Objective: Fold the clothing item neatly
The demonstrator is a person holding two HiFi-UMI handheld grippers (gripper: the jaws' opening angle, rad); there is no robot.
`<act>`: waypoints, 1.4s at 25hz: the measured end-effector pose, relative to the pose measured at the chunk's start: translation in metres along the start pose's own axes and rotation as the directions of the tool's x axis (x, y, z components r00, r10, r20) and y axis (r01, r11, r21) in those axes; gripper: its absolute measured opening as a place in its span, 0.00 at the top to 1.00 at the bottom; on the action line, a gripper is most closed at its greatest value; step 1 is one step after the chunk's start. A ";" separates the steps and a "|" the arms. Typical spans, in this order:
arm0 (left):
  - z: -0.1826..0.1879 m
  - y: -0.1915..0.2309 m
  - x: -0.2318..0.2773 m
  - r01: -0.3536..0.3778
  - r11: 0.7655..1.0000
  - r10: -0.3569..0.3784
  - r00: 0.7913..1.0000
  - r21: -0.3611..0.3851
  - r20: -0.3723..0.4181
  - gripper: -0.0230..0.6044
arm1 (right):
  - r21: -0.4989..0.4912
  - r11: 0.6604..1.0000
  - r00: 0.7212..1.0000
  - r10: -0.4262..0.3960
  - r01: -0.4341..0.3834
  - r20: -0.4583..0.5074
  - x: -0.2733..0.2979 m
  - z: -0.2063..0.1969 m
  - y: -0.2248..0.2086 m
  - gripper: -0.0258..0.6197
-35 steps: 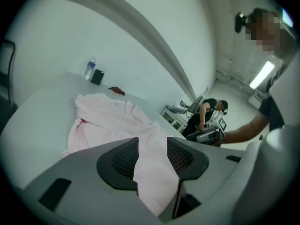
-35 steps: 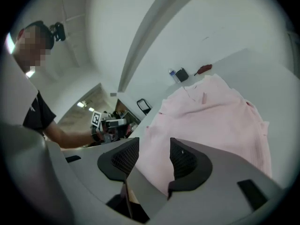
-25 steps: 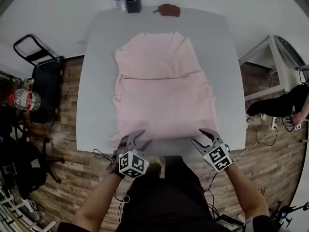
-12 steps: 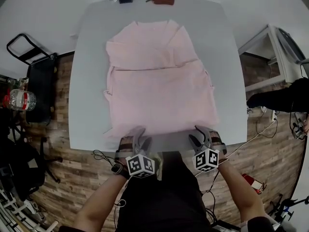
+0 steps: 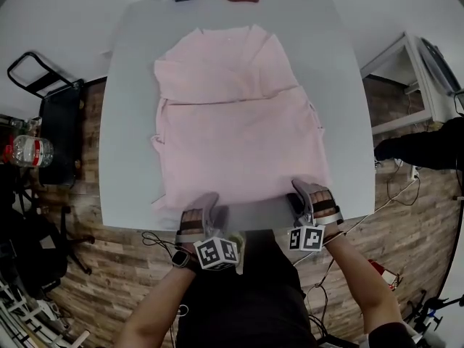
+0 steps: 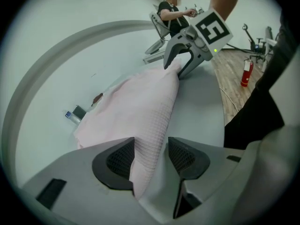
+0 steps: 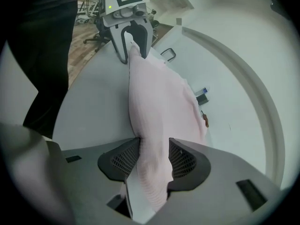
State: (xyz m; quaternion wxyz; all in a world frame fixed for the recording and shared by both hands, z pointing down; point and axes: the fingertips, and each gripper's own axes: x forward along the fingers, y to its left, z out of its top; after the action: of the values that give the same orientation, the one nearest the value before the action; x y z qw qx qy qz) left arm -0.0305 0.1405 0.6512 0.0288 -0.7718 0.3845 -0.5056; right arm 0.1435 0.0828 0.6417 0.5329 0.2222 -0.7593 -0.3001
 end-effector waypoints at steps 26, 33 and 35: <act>0.001 -0.011 -0.071 0.428 0.901 -0.418 0.899 0.064 -0.135 0.92 | 0.033 0.913 0.913 0.408 -0.407 -0.018 -0.071 0.030 0.009 0.89; 0.023 -0.018 -0.148 0.674 0.739 -0.666 0.733 0.014 -0.139 0.92 | 0.031 0.817 0.817 0.577 -0.576 -0.010 -0.143 0.048 0.002 0.89; 0.033 -0.011 -0.167 0.714 0.699 -0.704 0.697 0.034 -0.136 0.92 | 0.019 0.792 0.792 0.610 -0.610 -0.003 -0.160 0.054 -0.011 0.89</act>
State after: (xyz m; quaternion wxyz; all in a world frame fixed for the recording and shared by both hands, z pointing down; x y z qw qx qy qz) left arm -0.0300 0.2405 0.5130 -0.1574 -0.8287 0.0366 -0.5359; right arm 0.1461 0.1918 0.5126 0.6026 -0.0285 -0.7906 -0.1049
